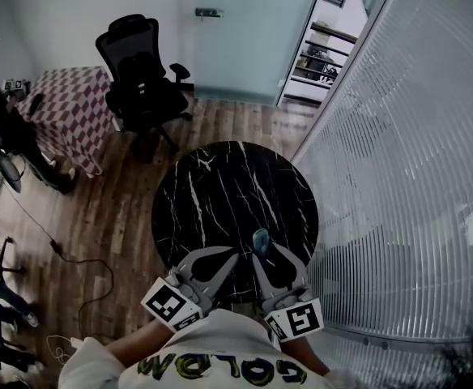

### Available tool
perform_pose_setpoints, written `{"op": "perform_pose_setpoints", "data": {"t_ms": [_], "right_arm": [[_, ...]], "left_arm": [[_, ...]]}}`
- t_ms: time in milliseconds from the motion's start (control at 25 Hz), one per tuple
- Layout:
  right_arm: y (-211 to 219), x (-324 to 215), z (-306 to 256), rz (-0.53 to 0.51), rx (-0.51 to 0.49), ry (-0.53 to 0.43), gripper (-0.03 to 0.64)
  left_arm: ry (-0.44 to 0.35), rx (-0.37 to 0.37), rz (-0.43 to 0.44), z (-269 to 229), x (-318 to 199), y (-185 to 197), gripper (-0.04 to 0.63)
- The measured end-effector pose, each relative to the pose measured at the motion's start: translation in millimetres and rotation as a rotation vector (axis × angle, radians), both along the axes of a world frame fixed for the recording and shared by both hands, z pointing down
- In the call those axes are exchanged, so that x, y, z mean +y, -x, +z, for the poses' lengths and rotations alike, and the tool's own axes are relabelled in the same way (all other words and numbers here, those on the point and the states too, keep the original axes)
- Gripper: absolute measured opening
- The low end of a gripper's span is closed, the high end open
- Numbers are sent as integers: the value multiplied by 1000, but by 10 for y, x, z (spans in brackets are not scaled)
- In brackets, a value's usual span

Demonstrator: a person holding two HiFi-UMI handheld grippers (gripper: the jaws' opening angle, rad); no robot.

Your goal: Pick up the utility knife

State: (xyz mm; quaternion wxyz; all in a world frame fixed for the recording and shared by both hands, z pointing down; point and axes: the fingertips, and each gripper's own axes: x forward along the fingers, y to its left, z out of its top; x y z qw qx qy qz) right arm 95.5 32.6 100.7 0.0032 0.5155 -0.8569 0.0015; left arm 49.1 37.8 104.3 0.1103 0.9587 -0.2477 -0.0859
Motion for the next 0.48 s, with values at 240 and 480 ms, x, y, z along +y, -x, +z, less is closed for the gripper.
{"op": "perform_pose_setpoints", "data": {"t_ms": [240,480], "right_arm": [[42,-13,23,1,3,7,132],[91,-6,51,1,8,11,132]], "left_arm": [[4,-3,-8,24,-24,59,3],[7,0,-5,49,-15,88,3]]}}
